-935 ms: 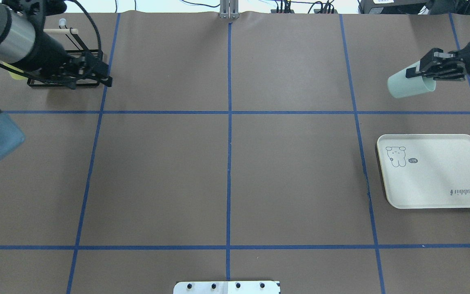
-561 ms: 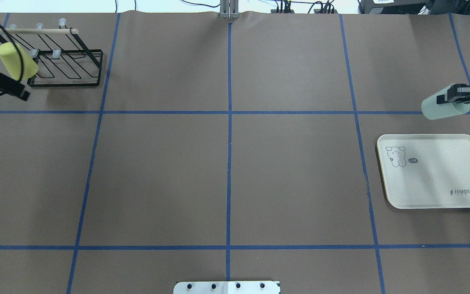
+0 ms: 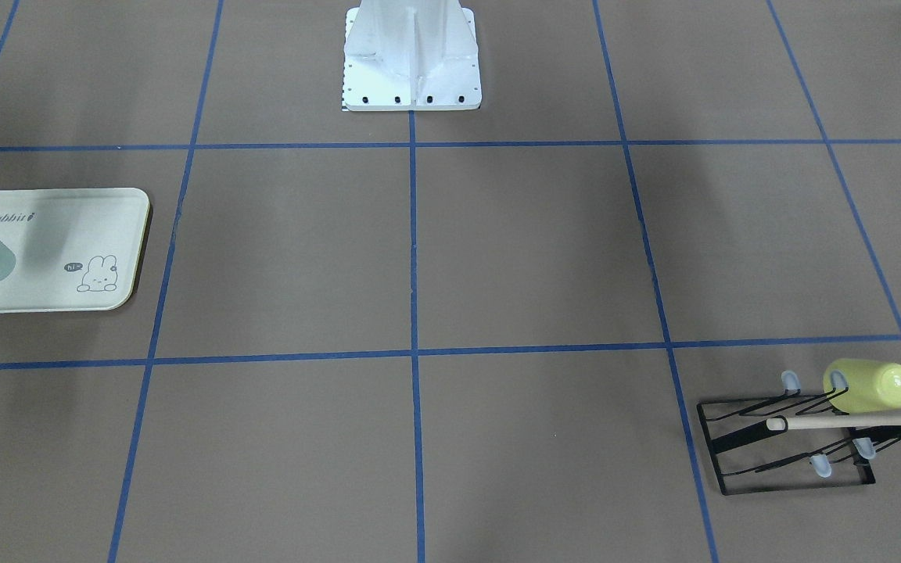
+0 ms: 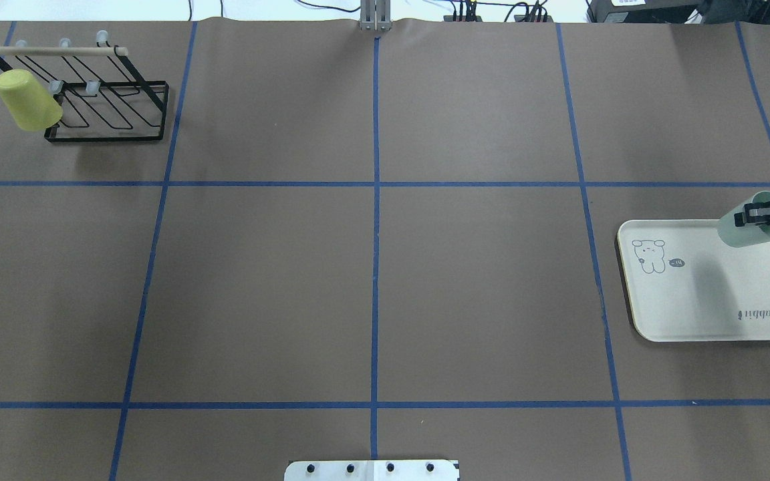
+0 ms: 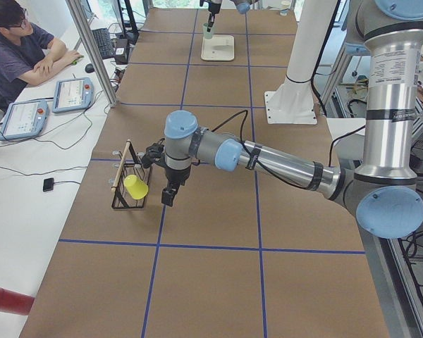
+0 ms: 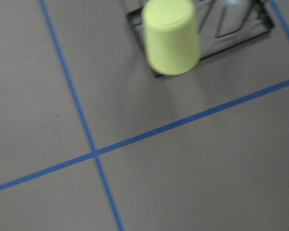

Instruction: Left arm grabs green cup and hands to right arm on tray

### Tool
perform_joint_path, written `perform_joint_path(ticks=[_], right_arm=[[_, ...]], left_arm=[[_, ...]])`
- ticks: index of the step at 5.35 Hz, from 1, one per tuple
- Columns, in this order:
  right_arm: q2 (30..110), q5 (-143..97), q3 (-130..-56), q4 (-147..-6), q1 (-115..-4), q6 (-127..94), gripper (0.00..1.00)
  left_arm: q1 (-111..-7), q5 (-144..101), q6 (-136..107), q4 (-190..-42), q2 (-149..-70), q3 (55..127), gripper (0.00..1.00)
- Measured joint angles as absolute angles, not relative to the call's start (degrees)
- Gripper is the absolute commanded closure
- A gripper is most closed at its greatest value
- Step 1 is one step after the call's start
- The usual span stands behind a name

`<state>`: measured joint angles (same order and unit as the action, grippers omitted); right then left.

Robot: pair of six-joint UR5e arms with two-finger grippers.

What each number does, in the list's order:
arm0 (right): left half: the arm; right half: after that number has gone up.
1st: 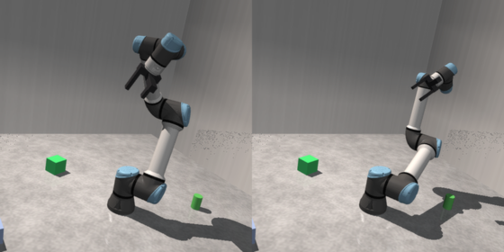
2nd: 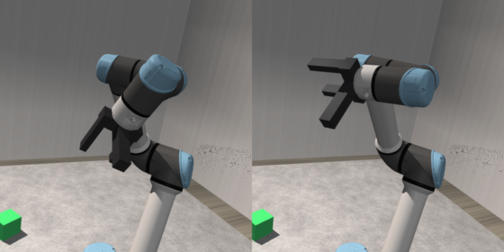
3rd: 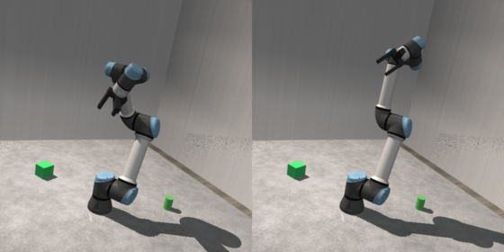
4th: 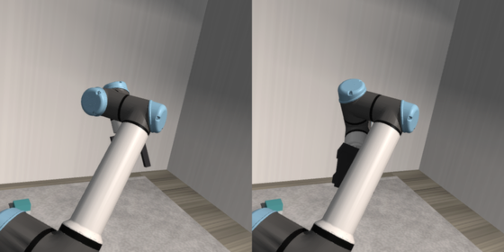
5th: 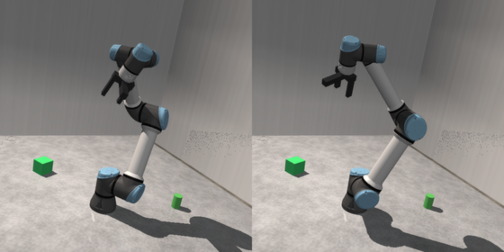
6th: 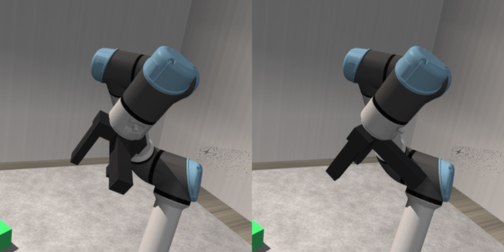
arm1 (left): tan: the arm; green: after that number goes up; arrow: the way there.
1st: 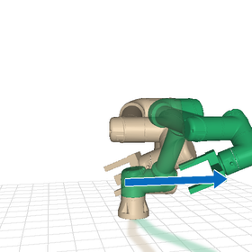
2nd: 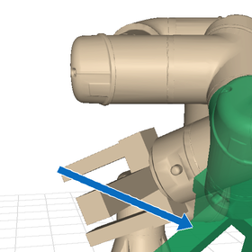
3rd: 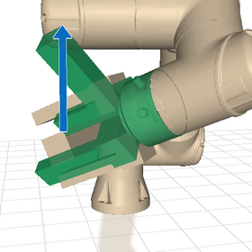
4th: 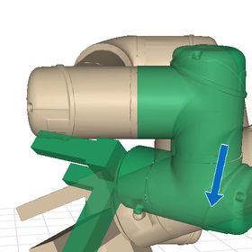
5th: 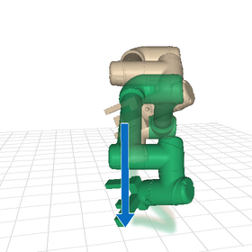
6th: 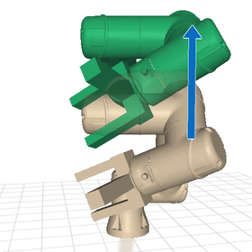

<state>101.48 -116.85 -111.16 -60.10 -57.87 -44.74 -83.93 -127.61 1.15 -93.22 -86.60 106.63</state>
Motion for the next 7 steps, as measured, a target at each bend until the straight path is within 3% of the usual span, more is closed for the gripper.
perform_joint_path(ticks=[1, 2, 7], right_arm=[[101.98, -115.27, -113.59, -64.53, -55.75, -44.64, 1.0], [102.41, -115.01, -114.3, -65.65, -54.39, -44.61, 0.01], [101.76, -115.22, -114.53, -66.27, -54.09, -43.84, 0.0]], left_arm=[[-85.45, -127.95, 2.71, -93.01, -84.21, 105.46, 0.0], [-85.91, -130.1, 3.5, -92.16, -82.9, 105.06, 0.0], [-86.17, -134.92, 3.61, -91.4, -81.98, 105.45, 0.0]])
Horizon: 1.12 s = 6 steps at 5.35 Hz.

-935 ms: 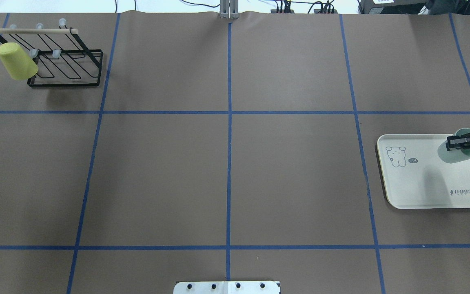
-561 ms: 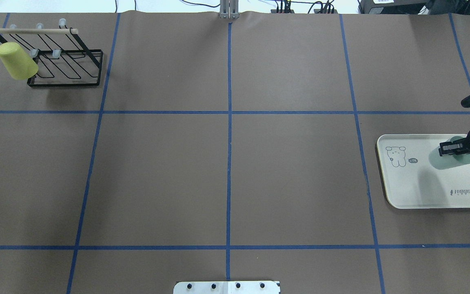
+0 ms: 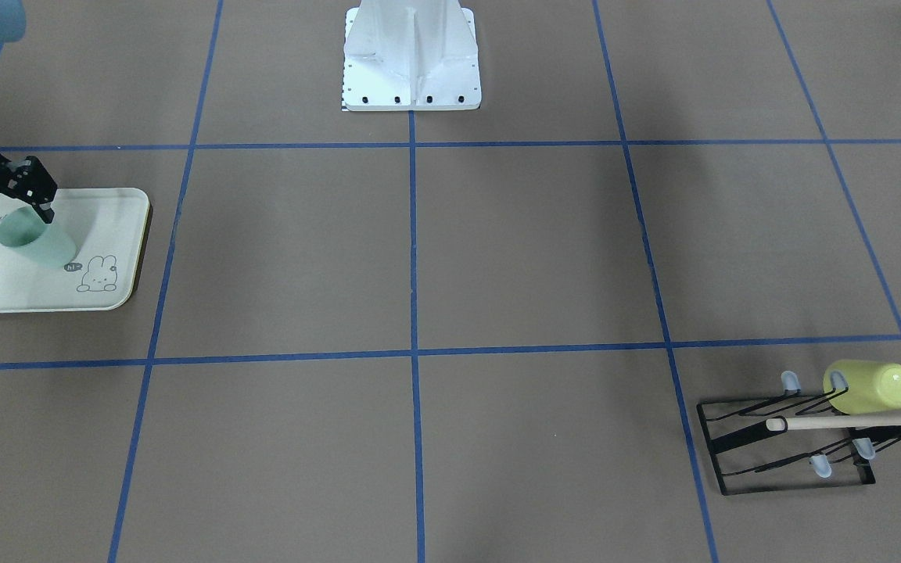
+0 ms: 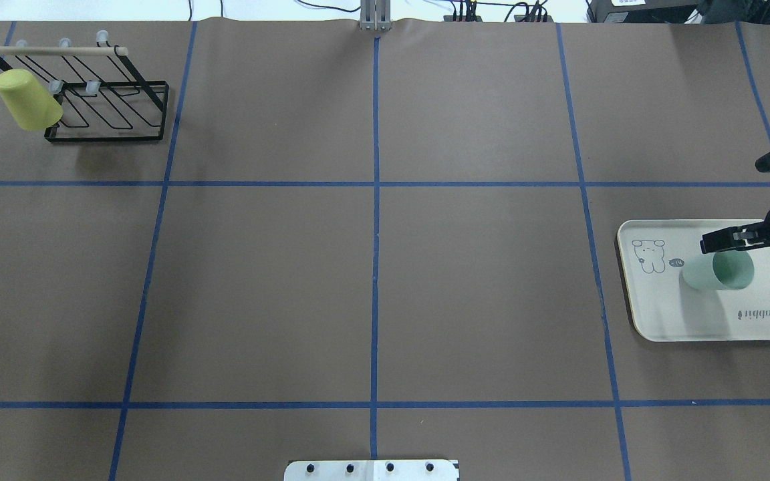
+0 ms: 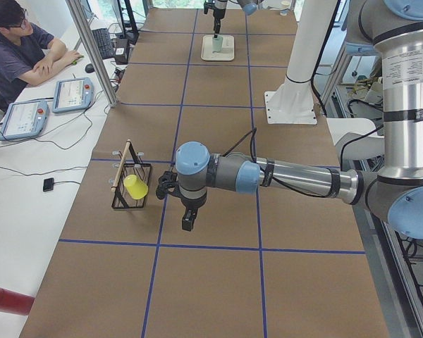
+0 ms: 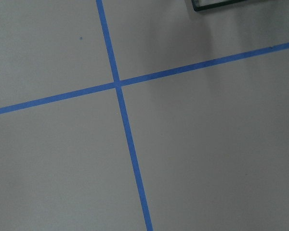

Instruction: Left arm grabs green cup and hands to right arm on tray

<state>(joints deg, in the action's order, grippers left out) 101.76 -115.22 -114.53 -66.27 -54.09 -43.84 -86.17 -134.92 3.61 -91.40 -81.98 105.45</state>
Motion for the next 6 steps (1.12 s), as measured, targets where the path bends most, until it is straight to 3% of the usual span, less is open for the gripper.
perform_joint_path(ticks=[2, 4, 6], right_arm=[[99.46, -121.32, -114.32, -72.08, -62.49, -33.98, 0.0], [91.48, -125.35, -113.09, -89.73, -74.64, -14.99, 0.0], [90.01, -131.74, -105.81, -95.44, -86.45, 3.34, 0.0]], left_arm=[[-86.26, -136.69, 3.24, -91.48, -81.5, 105.22, 0.0], [-86.51, -137.67, 3.32, -91.84, -78.57, 105.83, 0.0], [-88.67, -137.63, 3.66, -90.92, -77.14, 106.26, 0.0]])
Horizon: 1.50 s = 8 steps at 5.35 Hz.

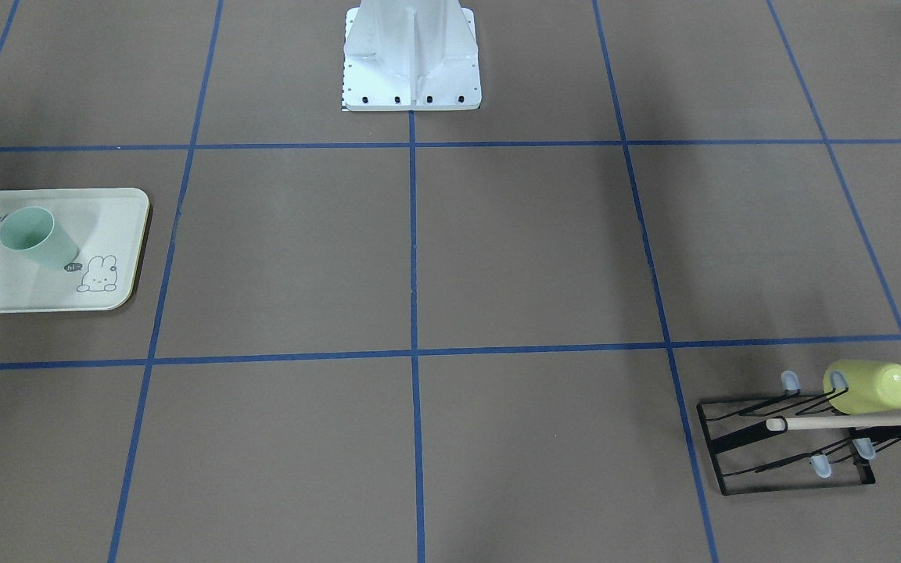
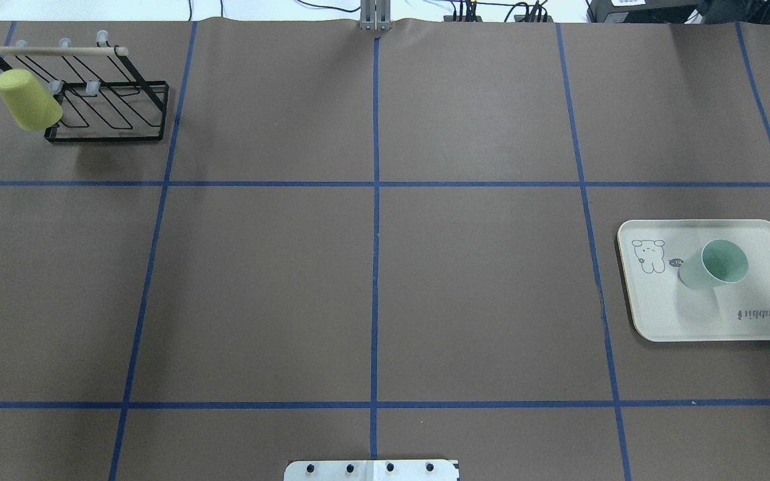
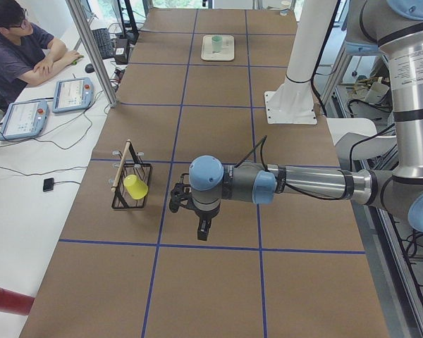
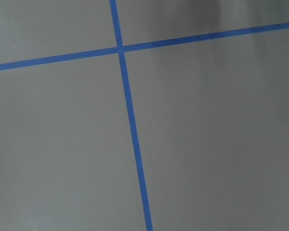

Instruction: Left arm grabs green cup and hands to right arm on tray

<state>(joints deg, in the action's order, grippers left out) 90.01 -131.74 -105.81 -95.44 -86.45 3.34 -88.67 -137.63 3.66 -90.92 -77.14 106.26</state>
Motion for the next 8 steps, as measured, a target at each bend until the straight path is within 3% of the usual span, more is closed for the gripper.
perform_joint_path(ticks=[2, 8], right_arm=[[94.24, -131.53, -101.57, -95.48, -91.35, 10.31, 0.0], [96.92, -128.97, -101.27, -91.65, -91.48, 4.34, 0.0]], left_arm=[[-90.06, -137.6, 3.92, -88.34, -76.73, 108.29, 0.0], [-92.23, -137.11, 3.87, -87.44, -72.57, 113.99, 0.0]])
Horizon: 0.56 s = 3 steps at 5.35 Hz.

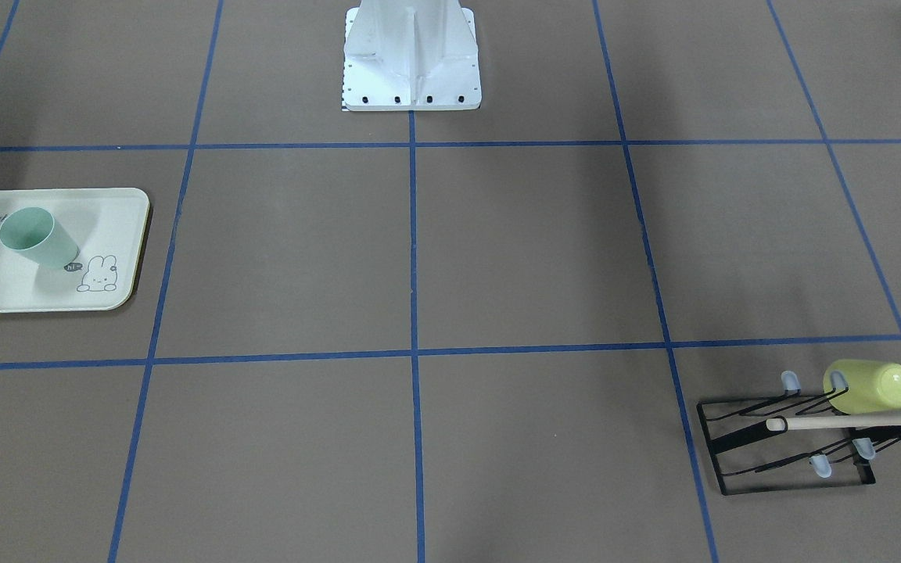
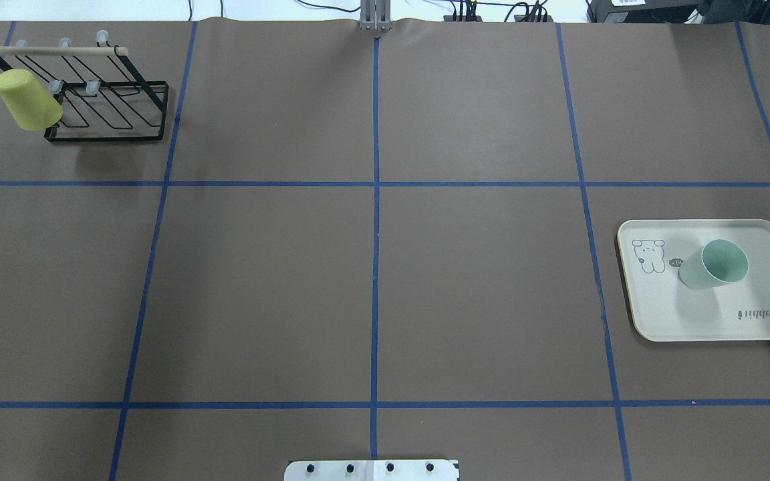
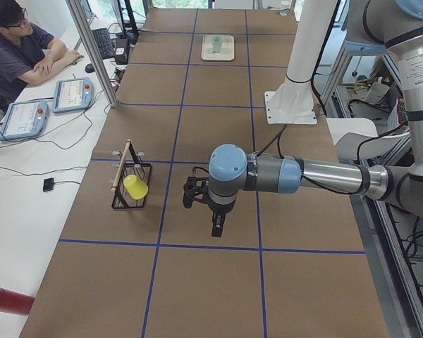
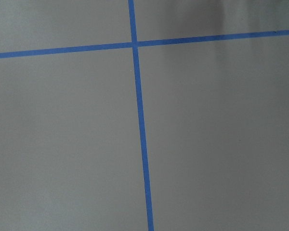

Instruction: Left arm grabs green cup and hands to right arm on tray

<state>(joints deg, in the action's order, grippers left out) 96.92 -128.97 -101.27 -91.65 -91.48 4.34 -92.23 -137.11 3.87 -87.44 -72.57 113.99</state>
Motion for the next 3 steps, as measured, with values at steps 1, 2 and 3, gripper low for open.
perform_joint_path(ticks=[1, 2, 3], right_arm=[[96.76, -129.01, -101.31, -91.61, -91.32, 4.29, 0.0], [96.47, -129.02, -101.37, -91.62, -91.17, 4.15, 0.0], [96.06, -129.02, -101.6, -91.22, -90.92, 2.51, 0.0]], left_arm=[[-92.22, -137.11, 3.87, -87.45, -72.33, 114.04, 0.0], [-92.2, -137.14, 3.87, -87.48, -72.04, 114.11, 0.0], [-92.21, -137.15, 3.87, -87.55, -71.88, 114.14, 0.0]])
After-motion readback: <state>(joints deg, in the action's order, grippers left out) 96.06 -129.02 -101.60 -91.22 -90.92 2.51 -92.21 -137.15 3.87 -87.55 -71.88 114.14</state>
